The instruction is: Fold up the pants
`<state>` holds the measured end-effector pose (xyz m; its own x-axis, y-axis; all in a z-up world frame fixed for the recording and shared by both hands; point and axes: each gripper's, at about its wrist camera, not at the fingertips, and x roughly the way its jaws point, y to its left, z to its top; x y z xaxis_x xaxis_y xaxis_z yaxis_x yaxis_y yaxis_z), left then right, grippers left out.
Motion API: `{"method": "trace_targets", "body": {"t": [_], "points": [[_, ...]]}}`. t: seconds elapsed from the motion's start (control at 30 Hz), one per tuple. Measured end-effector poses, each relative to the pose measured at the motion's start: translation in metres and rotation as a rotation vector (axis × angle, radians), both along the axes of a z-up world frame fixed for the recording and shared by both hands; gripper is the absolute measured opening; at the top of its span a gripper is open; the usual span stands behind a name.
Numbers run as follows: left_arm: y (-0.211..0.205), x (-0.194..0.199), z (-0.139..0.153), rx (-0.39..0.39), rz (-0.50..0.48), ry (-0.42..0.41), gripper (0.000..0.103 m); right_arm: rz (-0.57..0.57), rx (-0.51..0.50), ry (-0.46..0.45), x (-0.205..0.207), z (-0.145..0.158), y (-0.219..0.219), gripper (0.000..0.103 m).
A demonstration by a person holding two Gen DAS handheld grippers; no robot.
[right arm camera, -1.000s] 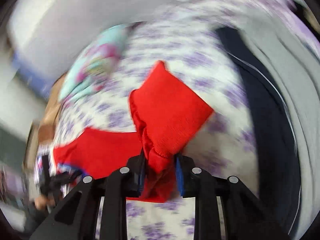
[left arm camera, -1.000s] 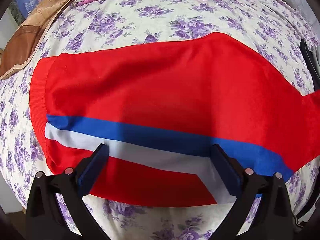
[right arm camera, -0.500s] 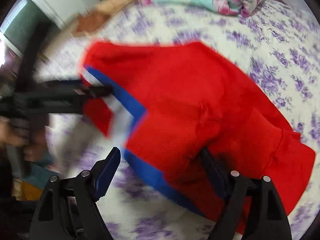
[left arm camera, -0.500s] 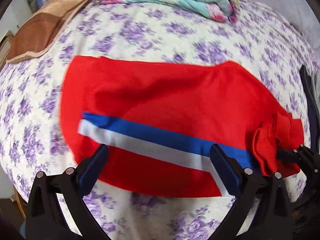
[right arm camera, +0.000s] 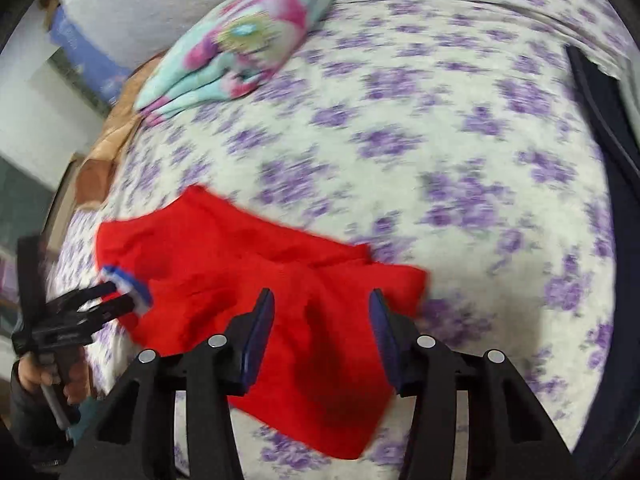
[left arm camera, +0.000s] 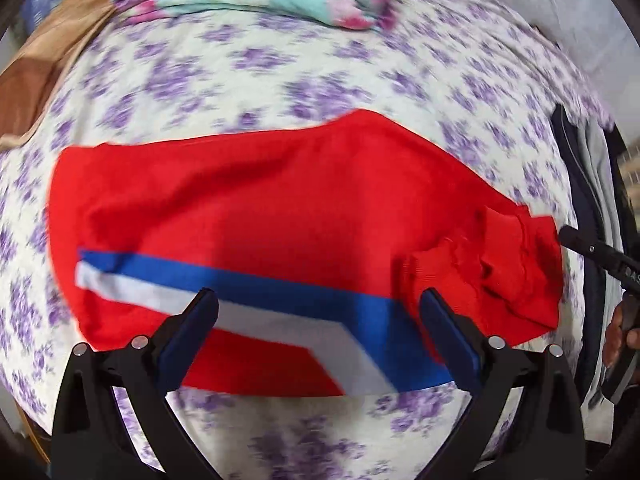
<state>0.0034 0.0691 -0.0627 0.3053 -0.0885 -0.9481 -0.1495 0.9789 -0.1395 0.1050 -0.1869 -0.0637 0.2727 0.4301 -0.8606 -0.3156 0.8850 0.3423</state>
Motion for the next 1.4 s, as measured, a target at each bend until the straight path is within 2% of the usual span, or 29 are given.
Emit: {"method": "trace_targets", "body": {"t": [0.03, 0.13, 0.2, 0.23, 0.27, 0.3, 0.33, 0.4, 0.43, 0.57, 0.67, 0.7, 0.73, 0.83, 0.9, 0.97, 1.07, 1.13, 1.17, 1.27, 1.3, 1.37, 1.4], "points": [[-0.006, 0.003, -0.003, 0.000, -0.009, 0.014, 0.098, 0.045, -0.021, -0.018, -0.004, 0.000, 0.013, 0.051], [-0.011, 0.007, -0.008, -0.008, -0.018, 0.034, 0.098, 0.193, -0.087, -0.062, -0.020, -0.008, 0.053, 0.064], [-0.014, 0.007, -0.012, -0.013, -0.020, 0.049, 0.098, 0.249, -0.126, -0.053, -0.027, -0.018, 0.071, 0.065], [-0.016, 0.008, -0.014, -0.015, -0.024, 0.056, 0.098, 0.283, -0.180, -0.059, -0.029, -0.028, 0.081, 0.065], [-0.017, 0.008, -0.016, -0.015, -0.026, 0.063, 0.098, 0.298, -0.233, -0.079, -0.032, -0.034, 0.086, 0.064], [-0.017, 0.007, -0.016, -0.015, -0.023, 0.065, 0.098, 0.311, -0.281, -0.094, -0.034, -0.039, 0.089, 0.058], [-0.016, 0.006, -0.017, -0.019, -0.020, 0.067, 0.098, 0.313, -0.320, -0.112, -0.033, -0.043, 0.091, 0.044], [-0.013, 0.003, -0.016, -0.029, -0.014, 0.066, 0.098, 0.278, -0.263, -0.108, -0.028, -0.037, 0.084, 0.023], [-0.011, 0.002, -0.016, -0.028, -0.010, 0.064, 0.098, 0.249, -0.202, -0.103, -0.026, -0.026, 0.077, 0.019], [0.000, -0.003, -0.019, -0.036, 0.023, 0.068, 0.098, 0.264, 0.037, -0.109, -0.031, 0.021, 0.070, 0.019], [0.004, -0.003, -0.024, -0.035, 0.037, 0.077, 0.098, 0.346, 0.093, -0.151, -0.041, 0.036, 0.092, 0.020], [0.004, -0.002, -0.024, -0.028, 0.038, 0.079, 0.098, 0.370, 0.084, -0.155, -0.042, 0.033, 0.102, 0.021], [0.006, -0.002, -0.023, -0.021, 0.041, 0.078, 0.098, 0.391, 0.069, -0.151, -0.043, 0.025, 0.111, 0.030], [0.019, -0.005, -0.017, -0.009, 0.074, 0.064, 0.098, 0.422, 0.059, -0.046, -0.039, -0.020, 0.135, 0.071], [0.029, -0.007, -0.014, -0.001, 0.105, 0.061, 0.098, 0.410, 0.050, 0.005, -0.036, -0.043, 0.139, 0.078], [0.037, -0.010, -0.012, -0.002, 0.129, 0.062, 0.098, 0.389, 0.102, 0.038, -0.030, -0.039, 0.131, 0.079], [0.035, -0.011, -0.011, -0.012, 0.122, 0.058, 0.098, 0.326, 0.228, 0.100, -0.019, -0.016, 0.102, 0.078], [0.028, -0.009, -0.009, -0.023, 0.097, 0.050, 0.098, 0.269, 0.311, 0.061, -0.014, 0.007, 0.071, 0.078], [0.023, -0.007, -0.008, -0.028, 0.077, 0.047, 0.098, 0.235, 0.318, 0.043, -0.010, 0.013, 0.057, 0.078], [0.010, -0.002, -0.005, -0.033, 0.046, 0.038, 0.098, 0.091, 0.245, 0.006, 0.002, 0.017, 0.014, 0.077], [0.006, 0.000, -0.003, -0.039, 0.039, 0.032, 0.098, 0.048, 0.210, 0.002, 0.006, 0.013, 0.004, 0.075], [-0.006, 0.007, 0.003, -0.053, 0.008, 0.013, 0.098, 0.006, 0.196, 0.036, 0.013, 0.001, -0.009, 0.052], [-0.012, 0.011, 0.005, -0.053, -0.009, 0.004, 0.098, 0.004, 0.187, 0.053, 0.015, -0.007, -0.011, 0.048]]}}
